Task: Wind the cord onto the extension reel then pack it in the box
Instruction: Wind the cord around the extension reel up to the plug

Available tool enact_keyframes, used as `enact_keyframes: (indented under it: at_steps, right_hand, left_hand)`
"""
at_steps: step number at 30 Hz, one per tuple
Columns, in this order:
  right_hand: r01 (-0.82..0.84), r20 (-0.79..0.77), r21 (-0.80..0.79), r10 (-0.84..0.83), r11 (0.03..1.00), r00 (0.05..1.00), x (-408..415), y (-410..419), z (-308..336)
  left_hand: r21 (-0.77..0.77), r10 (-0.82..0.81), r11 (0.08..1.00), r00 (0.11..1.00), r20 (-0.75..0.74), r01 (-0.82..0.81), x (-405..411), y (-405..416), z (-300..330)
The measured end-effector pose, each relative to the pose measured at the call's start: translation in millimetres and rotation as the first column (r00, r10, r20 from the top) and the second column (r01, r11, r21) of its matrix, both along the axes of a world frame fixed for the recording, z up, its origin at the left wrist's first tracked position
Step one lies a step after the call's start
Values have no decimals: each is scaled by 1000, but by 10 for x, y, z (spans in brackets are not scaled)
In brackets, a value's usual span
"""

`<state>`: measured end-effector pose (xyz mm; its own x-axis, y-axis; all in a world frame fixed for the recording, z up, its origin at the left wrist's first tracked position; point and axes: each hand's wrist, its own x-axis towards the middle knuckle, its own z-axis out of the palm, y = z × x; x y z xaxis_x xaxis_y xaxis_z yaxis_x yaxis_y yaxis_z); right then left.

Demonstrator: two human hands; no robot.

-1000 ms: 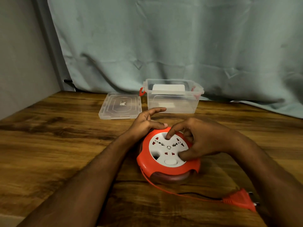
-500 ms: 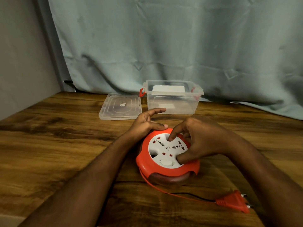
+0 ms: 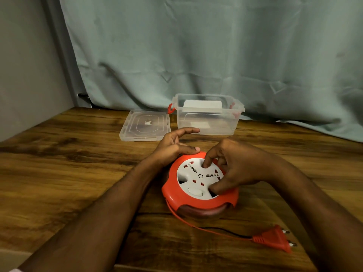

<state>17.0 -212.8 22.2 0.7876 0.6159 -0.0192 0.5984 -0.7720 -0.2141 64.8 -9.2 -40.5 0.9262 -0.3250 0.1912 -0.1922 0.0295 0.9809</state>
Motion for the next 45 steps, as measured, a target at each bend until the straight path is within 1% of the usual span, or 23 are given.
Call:
enact_keyframes:
  at_steps: [3,9,12,14,17,20,22,24,27,29,30,32,34,37,41,45]
  right_hand:
    - [7,-16,2,-7,1000,1000,-17,17,5]
    - [68,63,-30,-66,997,996,-3,40,-48]
    - [158,128,7,-158,987,979,34,103,-123]
    - [245,150,43,-249,968,957,64,164,-174]
    - [314,195,77,-323,946,926,77,207,-230]
    - [341,229,106,-357,934,906,92,214,-301]
    - [315,225,100,-329,944,917,104,201,-309]
    - [250,202,82,-262,965,944,101,145,-225]
    - [100,82,123,-111,987,990,97,5,-71]
    - [-7,-16,147,9,989,1000,103,-79,-25]
    - [-38,-56,134,46,990,997,99,-107,-21]
    - [-74,-88,62,79,995,993,78,-119,13]
    - [-70,-139,37,75,997,987,60,-112,37]
    - [-30,-116,18,32,999,993,33,-95,39]
    - [44,5,3,-44,999,999,27,-68,-12]
    - [58,103,-45,-53,997,993,22,-21,-25]
  left_hand:
    - [-15,2,1000,1000,-9,-2,-1,-5,-6]
    - [-58,68,996,998,-11,-69,32,13,-36]
    - [-142,194,970,981,-21,-195,94,21,-61]
    - [-154,290,945,957,-24,-290,126,38,-81]
    - [-140,300,943,953,-33,-302,144,47,-102]
    - [-120,294,948,955,-37,-296,164,49,-111]
    - [-106,285,952,958,-42,-288,178,52,-114]
    - [-104,251,961,967,-51,-255,172,51,-105]
    - [-91,205,974,978,-43,-208,164,52,-81]
    - [-78,161,983,986,-42,-164,152,34,-70]
    - [-68,120,990,992,-41,-123,145,27,-64]
    - [-30,38,999,998,-40,-39,129,24,-56]
    - [13,-19,1000,999,-43,19,105,26,-41]
    - [4,-64,998,997,-52,64,74,24,-17]
    - [1,-26,1000,998,-52,26,82,20,-36]
    - [-15,24,1000,999,-30,-25,97,22,-60]
